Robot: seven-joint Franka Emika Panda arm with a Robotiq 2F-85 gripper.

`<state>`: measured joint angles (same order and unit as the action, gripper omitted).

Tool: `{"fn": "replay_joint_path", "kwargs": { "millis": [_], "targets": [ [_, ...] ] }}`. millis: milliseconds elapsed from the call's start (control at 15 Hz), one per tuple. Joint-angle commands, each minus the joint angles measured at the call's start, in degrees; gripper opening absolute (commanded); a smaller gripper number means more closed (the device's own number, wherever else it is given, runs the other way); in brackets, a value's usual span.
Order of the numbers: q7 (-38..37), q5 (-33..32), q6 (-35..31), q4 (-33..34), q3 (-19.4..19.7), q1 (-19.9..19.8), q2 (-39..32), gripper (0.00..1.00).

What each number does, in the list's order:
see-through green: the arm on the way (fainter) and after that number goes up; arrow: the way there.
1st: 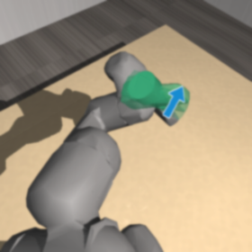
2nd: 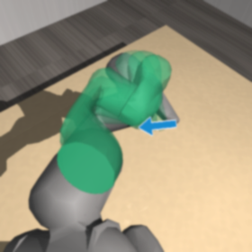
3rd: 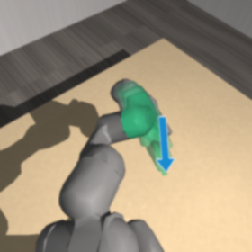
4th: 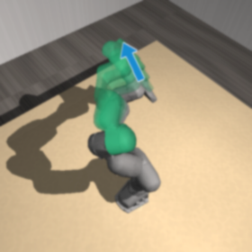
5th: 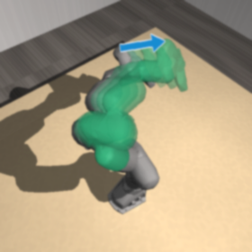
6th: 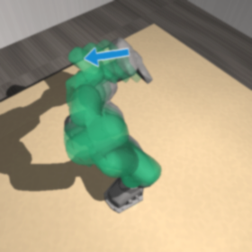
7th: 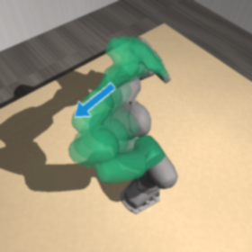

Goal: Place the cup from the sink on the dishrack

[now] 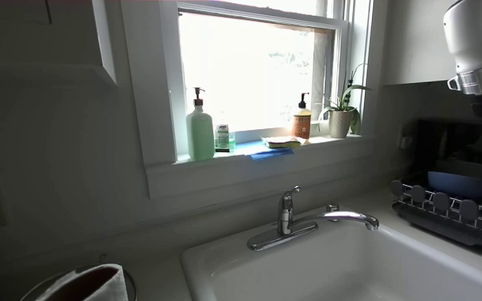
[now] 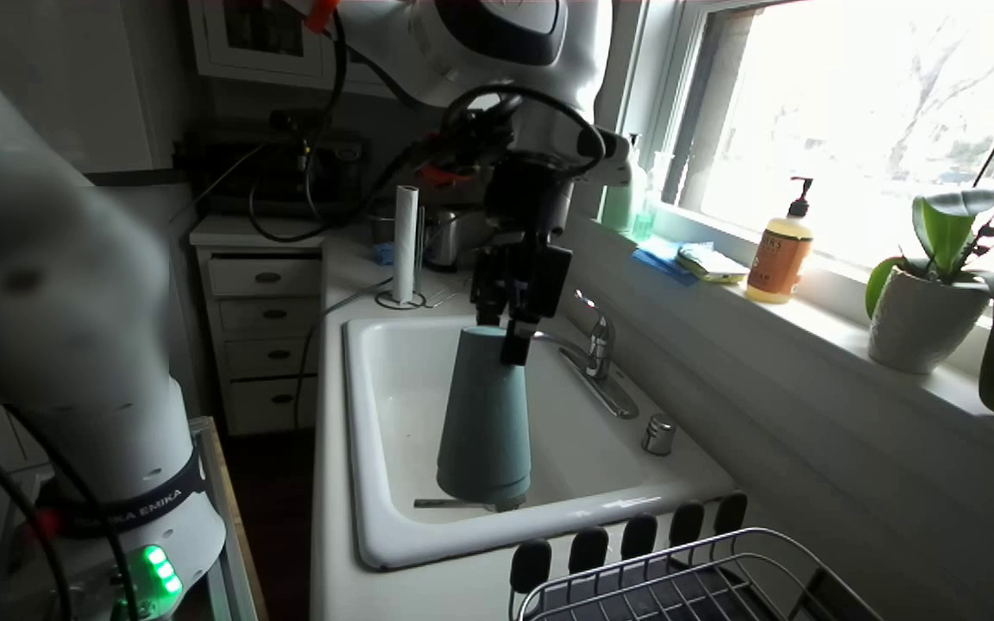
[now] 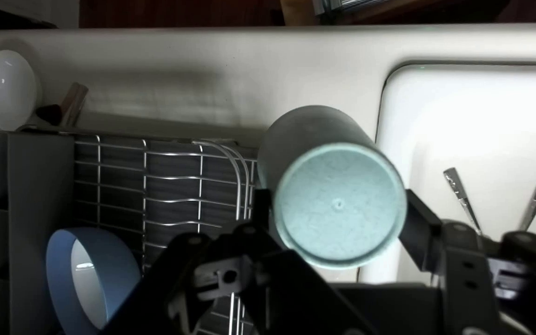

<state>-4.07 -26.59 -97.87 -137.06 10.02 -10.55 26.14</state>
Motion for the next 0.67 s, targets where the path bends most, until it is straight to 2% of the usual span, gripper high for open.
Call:
{"fn": "replay_joint_path", "kwargs": {
  "millis": [0, 200, 600],
  "targets": [
    [3.3, -0.7, -6.1, -3.1, 3.2, -2.4, 2.4, 0.42],
    [3.7, 0.0, -11.0, -3.9, 4.6, -3.9, 2.0, 0.42],
    [3.4, 0.6, -15.9, -5.2, 5.0, -5.2, 0.5, 0.42]
  ]
}}
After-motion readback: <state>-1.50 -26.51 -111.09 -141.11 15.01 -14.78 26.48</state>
